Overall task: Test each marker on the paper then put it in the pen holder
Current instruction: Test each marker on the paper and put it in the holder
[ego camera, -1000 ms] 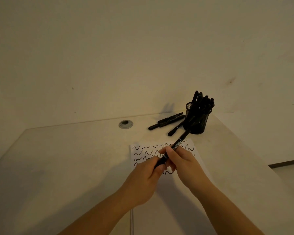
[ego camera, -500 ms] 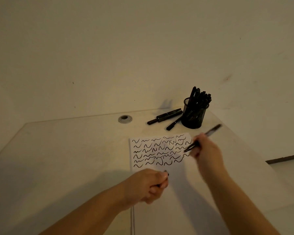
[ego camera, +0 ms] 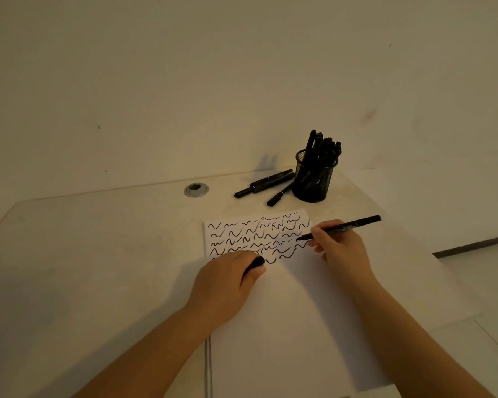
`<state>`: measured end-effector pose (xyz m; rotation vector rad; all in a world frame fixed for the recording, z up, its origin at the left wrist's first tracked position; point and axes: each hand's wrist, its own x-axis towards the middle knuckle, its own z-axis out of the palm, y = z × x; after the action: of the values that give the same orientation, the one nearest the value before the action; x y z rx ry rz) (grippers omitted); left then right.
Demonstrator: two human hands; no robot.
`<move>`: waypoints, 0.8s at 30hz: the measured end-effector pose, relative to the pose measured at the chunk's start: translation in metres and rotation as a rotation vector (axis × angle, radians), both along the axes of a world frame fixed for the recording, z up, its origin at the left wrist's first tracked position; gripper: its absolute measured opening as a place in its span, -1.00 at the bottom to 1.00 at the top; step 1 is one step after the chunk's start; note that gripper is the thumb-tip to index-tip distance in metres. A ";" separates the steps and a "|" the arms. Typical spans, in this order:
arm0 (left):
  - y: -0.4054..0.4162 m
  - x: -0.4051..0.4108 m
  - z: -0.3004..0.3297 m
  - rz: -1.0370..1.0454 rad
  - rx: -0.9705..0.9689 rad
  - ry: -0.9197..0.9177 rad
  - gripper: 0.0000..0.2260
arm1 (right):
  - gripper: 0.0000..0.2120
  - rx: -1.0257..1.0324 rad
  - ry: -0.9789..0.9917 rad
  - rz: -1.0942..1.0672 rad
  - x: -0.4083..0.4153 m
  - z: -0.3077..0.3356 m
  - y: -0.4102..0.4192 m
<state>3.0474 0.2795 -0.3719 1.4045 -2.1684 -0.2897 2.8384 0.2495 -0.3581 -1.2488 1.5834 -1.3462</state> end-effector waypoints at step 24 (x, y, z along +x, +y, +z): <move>0.002 0.005 -0.005 0.032 0.024 0.104 -0.69 | -0.84 -0.138 0.228 -0.190 -0.013 -0.007 0.003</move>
<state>3.0524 0.2815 -0.3773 1.4047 -2.0628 -0.3694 2.8255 0.2523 -0.3651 -1.4051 1.8306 -1.4960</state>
